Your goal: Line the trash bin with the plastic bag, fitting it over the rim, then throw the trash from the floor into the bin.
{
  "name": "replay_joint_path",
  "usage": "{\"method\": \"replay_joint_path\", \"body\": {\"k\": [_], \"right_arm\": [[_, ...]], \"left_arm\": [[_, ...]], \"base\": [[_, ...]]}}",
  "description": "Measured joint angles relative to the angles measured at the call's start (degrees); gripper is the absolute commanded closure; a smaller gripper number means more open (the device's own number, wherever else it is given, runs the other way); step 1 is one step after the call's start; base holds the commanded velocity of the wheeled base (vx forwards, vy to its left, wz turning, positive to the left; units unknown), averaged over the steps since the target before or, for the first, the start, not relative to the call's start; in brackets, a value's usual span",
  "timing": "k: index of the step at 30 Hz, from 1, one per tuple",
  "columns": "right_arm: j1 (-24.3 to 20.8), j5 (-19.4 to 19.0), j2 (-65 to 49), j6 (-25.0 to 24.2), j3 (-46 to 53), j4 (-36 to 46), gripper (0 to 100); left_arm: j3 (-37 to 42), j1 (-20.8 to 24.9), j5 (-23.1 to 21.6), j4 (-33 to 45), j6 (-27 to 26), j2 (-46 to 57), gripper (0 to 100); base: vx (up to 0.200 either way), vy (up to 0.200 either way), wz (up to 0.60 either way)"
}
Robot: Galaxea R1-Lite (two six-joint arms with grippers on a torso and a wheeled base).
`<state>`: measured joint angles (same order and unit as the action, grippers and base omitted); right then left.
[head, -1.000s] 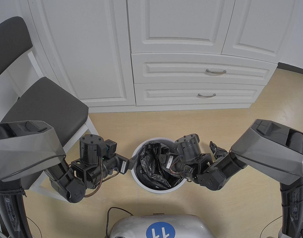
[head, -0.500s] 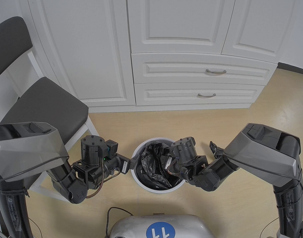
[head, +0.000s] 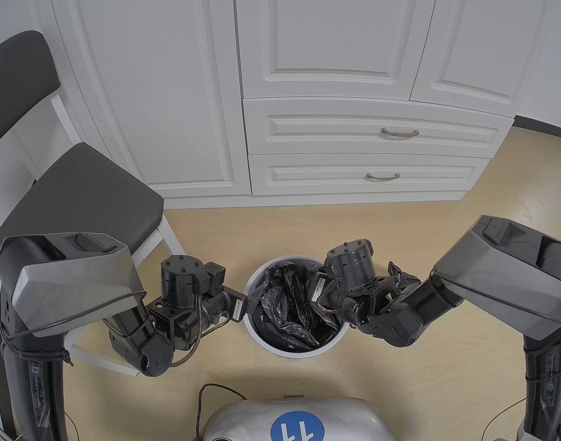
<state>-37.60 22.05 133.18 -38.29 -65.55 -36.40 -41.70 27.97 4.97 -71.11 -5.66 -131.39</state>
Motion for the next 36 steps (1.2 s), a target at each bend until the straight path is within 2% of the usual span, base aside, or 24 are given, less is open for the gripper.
{"method": "replay_joint_path", "body": {"k": [11, 20, 21, 36], "right_arm": [[-0.63, 0.02, -10.56, 2.49, 5.38, 0.33, 100], [-0.72, -0.73, -9.51, 4.63, 6.64, 0.33, 100], [-0.60, -0.84, -8.87, 4.85, 6.46, 0.28, 0], [1.33, -0.40, -2.01, 3.40, 2.49, -1.45, 0]], "left_arm": [[-3.17, -1.54, -0.11, -1.65, 1.26, -4.41, 0], [-3.88, -1.84, -0.16, -1.80, 1.67, -5.66, 0], [-3.89, -1.87, -0.16, -1.84, 1.67, -5.72, 0], [-3.94, -1.87, -0.13, -2.00, 1.69, -5.81, 0]], "base": [[0.000, 0.000, 0.00], [0.000, 0.000, 0.00], [0.000, 0.000, 0.00], [0.000, 0.000, 0.00]]}}
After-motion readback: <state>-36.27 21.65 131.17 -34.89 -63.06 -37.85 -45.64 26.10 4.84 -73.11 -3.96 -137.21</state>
